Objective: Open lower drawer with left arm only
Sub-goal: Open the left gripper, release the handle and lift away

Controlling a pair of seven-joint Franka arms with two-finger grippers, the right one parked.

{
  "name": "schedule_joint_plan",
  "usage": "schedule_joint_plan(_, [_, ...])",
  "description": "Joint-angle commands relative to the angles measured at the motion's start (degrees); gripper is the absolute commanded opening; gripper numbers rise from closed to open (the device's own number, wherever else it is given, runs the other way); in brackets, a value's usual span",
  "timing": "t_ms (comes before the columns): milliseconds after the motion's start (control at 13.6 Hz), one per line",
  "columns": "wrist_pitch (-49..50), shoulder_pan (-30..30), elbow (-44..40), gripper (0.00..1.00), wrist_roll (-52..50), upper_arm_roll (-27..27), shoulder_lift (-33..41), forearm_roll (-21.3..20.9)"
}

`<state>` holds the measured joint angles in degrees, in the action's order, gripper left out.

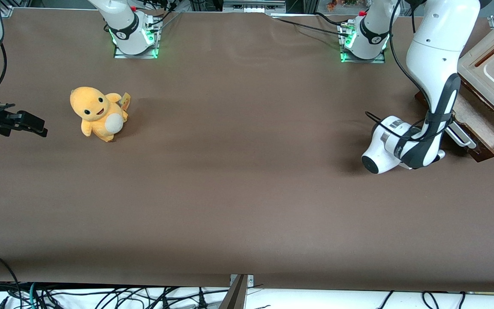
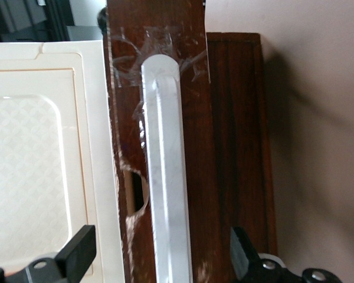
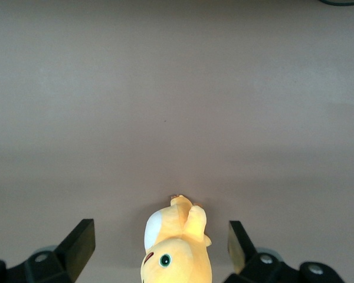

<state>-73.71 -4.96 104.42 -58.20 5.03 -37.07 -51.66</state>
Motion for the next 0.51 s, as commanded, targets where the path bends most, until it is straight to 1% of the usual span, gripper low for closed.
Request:
schedule_joint_plan(0, [2.7, -0.4, -4.0, 1.00, 6.6, 1.8, 3.7, 4.5])
schedule_joint_plan(221, [6.6, -0.5, -12.7, 1.00, 15.5, 2.2, 4.7, 12.7])
schedule_joint_plan(294, [6.8, -0.5, -15.1, 1.00, 19.4, 3.3, 5.7, 15.0])
schedule_joint_plan(441, [7.0, -0.4, -18.0, 1.00, 25.0, 4.0, 7.8, 17.8])
